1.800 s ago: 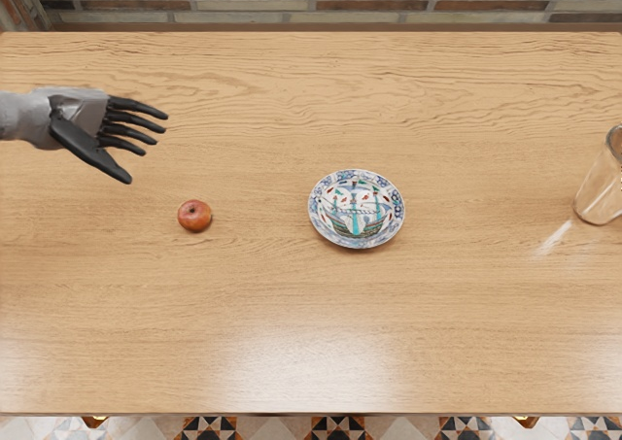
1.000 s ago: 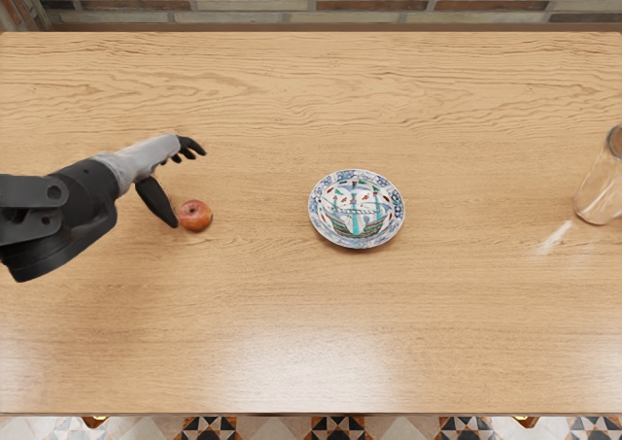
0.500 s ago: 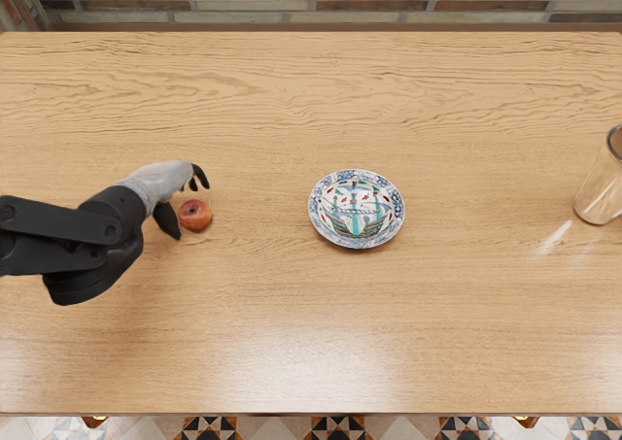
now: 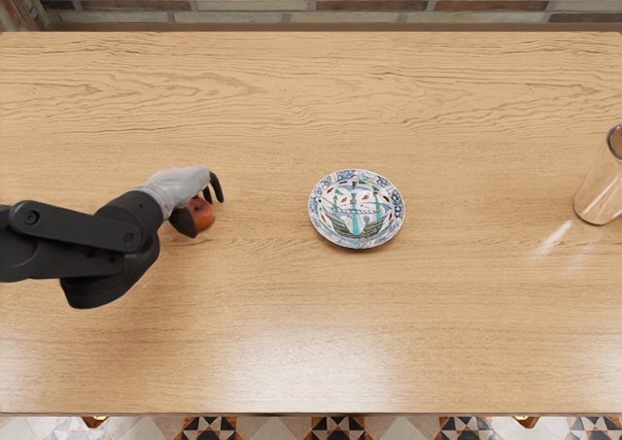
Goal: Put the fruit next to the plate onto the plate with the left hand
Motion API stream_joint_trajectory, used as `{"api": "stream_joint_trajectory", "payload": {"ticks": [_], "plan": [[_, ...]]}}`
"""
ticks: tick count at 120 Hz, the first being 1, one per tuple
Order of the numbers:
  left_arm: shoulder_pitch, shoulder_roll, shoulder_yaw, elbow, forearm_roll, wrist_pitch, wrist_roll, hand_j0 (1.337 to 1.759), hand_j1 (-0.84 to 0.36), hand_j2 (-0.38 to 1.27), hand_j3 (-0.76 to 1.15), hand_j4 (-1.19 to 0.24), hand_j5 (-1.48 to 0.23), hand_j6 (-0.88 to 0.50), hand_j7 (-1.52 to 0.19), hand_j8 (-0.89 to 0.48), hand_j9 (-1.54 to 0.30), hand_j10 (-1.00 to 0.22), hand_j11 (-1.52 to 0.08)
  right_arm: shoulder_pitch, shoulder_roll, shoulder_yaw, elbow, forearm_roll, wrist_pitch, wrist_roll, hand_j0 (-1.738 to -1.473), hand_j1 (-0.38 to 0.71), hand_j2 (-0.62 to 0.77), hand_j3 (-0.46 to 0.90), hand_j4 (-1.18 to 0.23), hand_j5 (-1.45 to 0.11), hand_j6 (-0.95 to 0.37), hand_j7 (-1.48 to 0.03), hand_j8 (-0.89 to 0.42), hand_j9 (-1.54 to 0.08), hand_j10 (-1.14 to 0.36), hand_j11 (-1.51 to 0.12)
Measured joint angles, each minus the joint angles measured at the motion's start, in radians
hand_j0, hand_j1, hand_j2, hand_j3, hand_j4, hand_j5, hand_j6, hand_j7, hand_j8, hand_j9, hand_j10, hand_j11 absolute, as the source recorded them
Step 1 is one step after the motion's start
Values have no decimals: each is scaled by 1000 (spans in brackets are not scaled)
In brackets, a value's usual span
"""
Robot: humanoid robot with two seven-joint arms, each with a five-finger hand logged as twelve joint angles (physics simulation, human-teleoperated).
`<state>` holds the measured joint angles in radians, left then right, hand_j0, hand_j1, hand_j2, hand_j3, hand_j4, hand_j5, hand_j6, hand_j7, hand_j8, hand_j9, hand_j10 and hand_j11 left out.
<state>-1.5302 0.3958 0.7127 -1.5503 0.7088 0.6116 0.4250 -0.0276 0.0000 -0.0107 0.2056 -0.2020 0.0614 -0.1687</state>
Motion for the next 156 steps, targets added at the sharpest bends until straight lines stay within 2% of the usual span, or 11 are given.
{"api": "stream_joint_trajectory", "payload": {"ticks": [13,34,49,58,59,76,98,114,131,156], "plan": [[3,0,3,0,-5,0,0,1658,-257,105,0,-520,-647,-496,-650,-486,-662,-512,-661,0,0,0,0,0,0,0,-1658,-310,-7,0,-33,-43,-33,-43,-33,-43,-33,-43],[5,2,7,1,-4,1,0,1657,-285,201,0,-600,-713,-488,-733,-477,-755,-577,-756,0,0,0,0,0,0,0,-1658,-310,-7,0,-33,-43,-33,-43,-33,-43,-33,-43],[5,2,11,1,-9,1,4,1656,-289,329,0,-648,-780,-488,-804,-492,-824,-625,-824,0,0,0,0,0,0,0,-1658,-310,-7,0,-33,-43,-33,-43,-33,-43,-33,-43],[3,2,12,1,-10,0,6,1656,-303,341,0,-660,-816,-495,-833,-510,-849,-642,-849,0,0,0,0,0,0,0,-1658,-310,-7,0,-33,-43,-33,-43,-33,-43,-33,-43],[2,2,12,1,-11,0,6,1656,-313,392,0,-662,-819,-488,-835,-506,-850,-644,-851,0,0,0,0,0,0,0,-1658,-310,-7,0,-33,-43,-33,-43,-33,-43,-33,-43],[-18,-1,8,3,-16,-1,7,1656,-301,374,0,-669,-866,-484,-867,-510,-878,-662,-879,0,0,0,0,0,0,0,-1658,-310,-7,0,-33,-43,-33,-43,-33,-43,-33,-43],[-87,-71,0,39,-62,-2,7,1656,-305,367,0,-673,-895,-470,-883,-496,-894,-673,-894,0,0,0,0,0,0,0,-1658,-310,-7,0,-33,-43,-33,-43,-33,-43,-33,-43],[-87,-76,-49,65,-78,-2,7,1657,-341,447,0,-670,-909,-451,-883,-487,-896,-677,-896,0,0,0,0,0,0,0,-1658,-310,-7,0,-33,-43,-33,-43,-33,-43,-33,-43],[-83,-106,-113,97,-83,-23,8,1657,-335,441,0,-667,-919,-451,-884,-483,-897,-679,-897,0,0,0,0,0,0,0,-1658,-310,-7,0,-33,-43,-33,-43,-33,-43,-33,-43],[-65,-164,-211,153,-88,-82,7,1658,-375,575,0,-660,-933,-453,-894,-474,-895,-680,-896,0,0,0,0,0,0,0,-1658,-310,-7,0,-33,-43,-33,-43,-33,-43,-33,-43]]}}
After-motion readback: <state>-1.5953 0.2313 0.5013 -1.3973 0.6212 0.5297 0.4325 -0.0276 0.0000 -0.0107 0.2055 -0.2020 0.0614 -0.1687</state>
